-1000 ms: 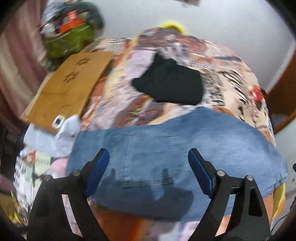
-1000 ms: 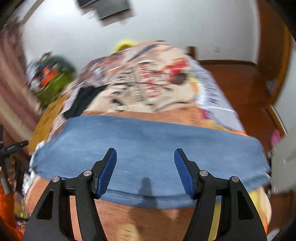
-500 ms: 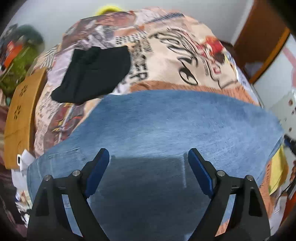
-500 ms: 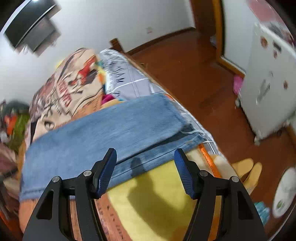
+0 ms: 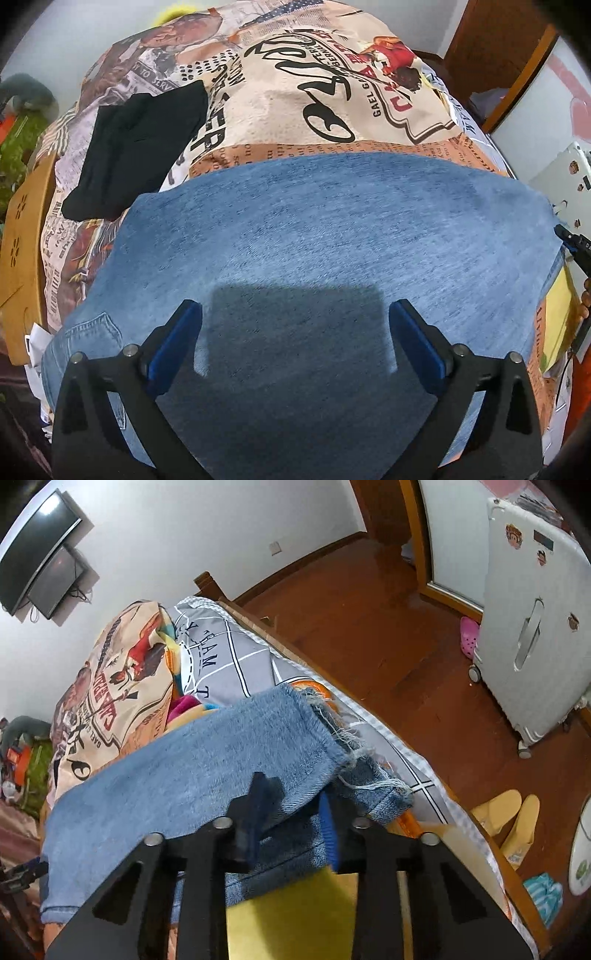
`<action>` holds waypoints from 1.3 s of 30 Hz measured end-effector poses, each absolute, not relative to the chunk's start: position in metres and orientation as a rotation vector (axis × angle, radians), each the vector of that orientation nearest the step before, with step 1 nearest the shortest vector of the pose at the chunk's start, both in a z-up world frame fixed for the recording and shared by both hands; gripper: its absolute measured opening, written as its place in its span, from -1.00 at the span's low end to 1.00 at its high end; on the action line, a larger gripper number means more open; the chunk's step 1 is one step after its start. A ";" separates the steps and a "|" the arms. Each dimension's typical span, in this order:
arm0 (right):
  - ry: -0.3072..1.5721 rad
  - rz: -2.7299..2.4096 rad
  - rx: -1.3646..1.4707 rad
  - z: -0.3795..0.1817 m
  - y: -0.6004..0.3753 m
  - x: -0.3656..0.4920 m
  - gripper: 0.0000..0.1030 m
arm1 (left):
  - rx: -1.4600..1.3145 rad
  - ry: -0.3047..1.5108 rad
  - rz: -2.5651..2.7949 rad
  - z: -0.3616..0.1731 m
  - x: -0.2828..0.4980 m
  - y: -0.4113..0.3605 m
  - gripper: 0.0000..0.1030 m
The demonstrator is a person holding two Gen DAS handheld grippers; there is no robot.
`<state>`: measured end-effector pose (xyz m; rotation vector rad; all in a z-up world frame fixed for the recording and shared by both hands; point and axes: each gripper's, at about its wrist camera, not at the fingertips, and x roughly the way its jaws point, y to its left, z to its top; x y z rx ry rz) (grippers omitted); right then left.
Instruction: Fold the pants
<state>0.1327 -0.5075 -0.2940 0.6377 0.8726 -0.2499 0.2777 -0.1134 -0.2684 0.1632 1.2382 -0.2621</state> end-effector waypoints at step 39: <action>0.849 -0.275 0.799 -0.299 -0.500 0.095 -0.03 | 0.556 1.249 -0.537 -0.300 0.318 -0.287 0.99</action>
